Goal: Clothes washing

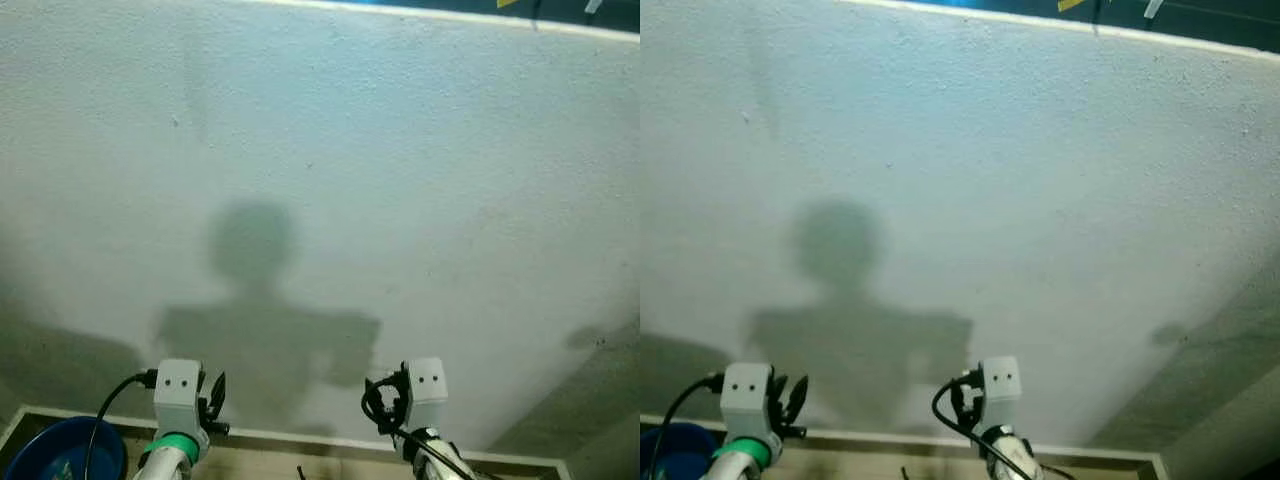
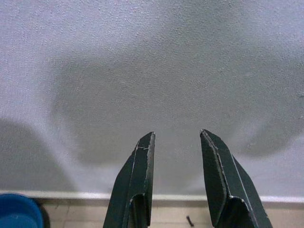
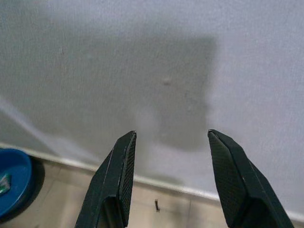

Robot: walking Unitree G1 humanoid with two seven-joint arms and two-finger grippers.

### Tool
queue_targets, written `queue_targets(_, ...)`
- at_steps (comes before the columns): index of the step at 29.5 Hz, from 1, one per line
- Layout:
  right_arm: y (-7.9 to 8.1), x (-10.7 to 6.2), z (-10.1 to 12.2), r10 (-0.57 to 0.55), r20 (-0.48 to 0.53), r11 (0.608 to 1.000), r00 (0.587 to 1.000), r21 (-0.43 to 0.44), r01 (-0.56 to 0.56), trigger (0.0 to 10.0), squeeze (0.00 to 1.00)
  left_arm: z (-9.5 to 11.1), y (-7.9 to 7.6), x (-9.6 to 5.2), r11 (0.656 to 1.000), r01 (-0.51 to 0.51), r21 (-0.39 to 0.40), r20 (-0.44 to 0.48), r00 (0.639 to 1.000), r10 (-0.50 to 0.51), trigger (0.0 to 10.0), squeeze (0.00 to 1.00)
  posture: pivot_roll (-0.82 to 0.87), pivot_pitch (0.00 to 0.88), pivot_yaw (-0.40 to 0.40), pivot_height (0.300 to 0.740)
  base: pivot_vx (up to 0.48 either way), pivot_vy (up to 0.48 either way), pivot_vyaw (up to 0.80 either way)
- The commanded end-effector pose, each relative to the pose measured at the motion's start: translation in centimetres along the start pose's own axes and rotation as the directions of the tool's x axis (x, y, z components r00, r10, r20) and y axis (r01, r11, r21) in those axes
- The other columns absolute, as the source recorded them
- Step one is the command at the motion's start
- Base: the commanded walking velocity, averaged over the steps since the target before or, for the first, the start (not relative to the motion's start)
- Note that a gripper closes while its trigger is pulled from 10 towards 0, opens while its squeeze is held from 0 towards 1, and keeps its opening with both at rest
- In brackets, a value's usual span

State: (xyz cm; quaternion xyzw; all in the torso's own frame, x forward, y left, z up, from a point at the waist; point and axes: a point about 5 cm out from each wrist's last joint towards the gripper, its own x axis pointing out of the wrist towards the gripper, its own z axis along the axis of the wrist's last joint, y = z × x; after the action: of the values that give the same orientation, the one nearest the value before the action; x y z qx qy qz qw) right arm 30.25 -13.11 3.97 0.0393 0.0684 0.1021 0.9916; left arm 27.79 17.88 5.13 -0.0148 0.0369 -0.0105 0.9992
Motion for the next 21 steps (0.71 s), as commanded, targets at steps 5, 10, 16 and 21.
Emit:
queue_targets(5,-0.6,-0.2,0.1,-0.009,0.001,0.999,1.0,-0.033,0.009,10.0,0.0,-0.5,0.1,-0.8,1.0,-0.017,-0.015,-0.022,1.0,0.017,10.0,0.0,0.0,0.015,-0.014,0.74,0.0,0.0,0.0)
queue_targets(10,-0.8,0.2,2.1,-0.042,0.1,0.999,0.994,-0.022,0.044,10.0,0.0,2.7,0.0,-0.3,0.999,-0.004,0.041,0.097,0.995,0.0,10.0,0.0,0.01,0.01,-0.017,0.74,0.0,0.0,0.0)
queue_targets(16,-0.3,1.6,7.7,0.01,0.281,1.0,0.96,-0.004,-0.009,10.0,0.0,8.1,-0.2,1.9,0.999,-0.009,0.031,0.225,0.974,0.002,10.0,0.0,0.0,0.016,-0.01,0.74,0.0,0.0,0.0)
queue_targets(21,-0.5,1.7,7.2,0.02,0.254,1.0,0.967,-0.014,-0.017,10.0,0.0,7.0,-0.5,2.1,1.0,0.002,0.027,0.162,0.987,-0.006,10.0,0.0,-0.01,0.023,-0.014,0.74,0.0,0.0,0.0)
